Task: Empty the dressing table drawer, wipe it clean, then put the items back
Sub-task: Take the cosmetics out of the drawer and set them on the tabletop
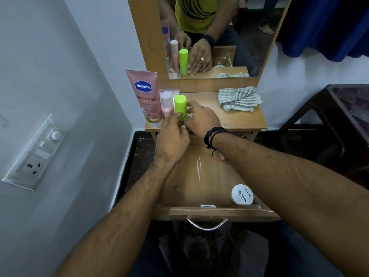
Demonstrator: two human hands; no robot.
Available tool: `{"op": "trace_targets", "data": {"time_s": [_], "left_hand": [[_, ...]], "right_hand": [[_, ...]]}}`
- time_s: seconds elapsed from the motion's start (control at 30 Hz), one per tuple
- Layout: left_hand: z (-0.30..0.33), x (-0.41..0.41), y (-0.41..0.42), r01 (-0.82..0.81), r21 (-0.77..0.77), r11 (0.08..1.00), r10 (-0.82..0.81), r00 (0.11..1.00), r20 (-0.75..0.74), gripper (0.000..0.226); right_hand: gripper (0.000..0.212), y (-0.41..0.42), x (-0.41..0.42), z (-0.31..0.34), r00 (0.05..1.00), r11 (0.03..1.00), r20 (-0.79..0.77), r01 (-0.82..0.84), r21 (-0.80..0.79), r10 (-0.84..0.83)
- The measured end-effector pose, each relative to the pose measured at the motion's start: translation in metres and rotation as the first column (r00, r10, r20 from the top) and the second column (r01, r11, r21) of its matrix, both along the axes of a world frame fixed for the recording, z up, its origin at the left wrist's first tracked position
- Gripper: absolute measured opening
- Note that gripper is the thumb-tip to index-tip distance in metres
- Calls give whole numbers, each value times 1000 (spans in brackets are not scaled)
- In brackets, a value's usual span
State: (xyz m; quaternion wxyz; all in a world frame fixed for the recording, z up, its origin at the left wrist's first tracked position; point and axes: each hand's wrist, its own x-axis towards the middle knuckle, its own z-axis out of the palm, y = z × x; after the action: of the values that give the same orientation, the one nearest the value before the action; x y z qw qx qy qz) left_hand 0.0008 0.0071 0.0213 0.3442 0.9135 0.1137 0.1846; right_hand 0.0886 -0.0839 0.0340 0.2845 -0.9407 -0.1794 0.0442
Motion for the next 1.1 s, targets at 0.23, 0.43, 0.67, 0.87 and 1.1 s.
{"op": "trace_targets", "data": {"time_s": [0.23,0.43,0.67,0.87,1.1], "left_hand": [[2,-14,-20,67,25,997,-67,998,9,43],[-3,-18,-62,196,90,977,-188,978,-88,33],[-18,-15,-93,355,197,914,-286,907,-308,26],[-26,-8,-98,398,279,874,-289,887,-361,30],[-27,1,-100,410,300,861,-281,877,-390,35]], "right_hand": [[56,-47,-19,6,994,998,101,38,44,-42],[35,-117,-42,6,986,994,151,76,-75,-64],[26,-173,-58,-12,986,964,87,159,-214,-143],[26,-182,-63,-30,987,942,37,162,-293,-158],[30,-179,-56,-46,986,924,53,165,-345,-156]]}}
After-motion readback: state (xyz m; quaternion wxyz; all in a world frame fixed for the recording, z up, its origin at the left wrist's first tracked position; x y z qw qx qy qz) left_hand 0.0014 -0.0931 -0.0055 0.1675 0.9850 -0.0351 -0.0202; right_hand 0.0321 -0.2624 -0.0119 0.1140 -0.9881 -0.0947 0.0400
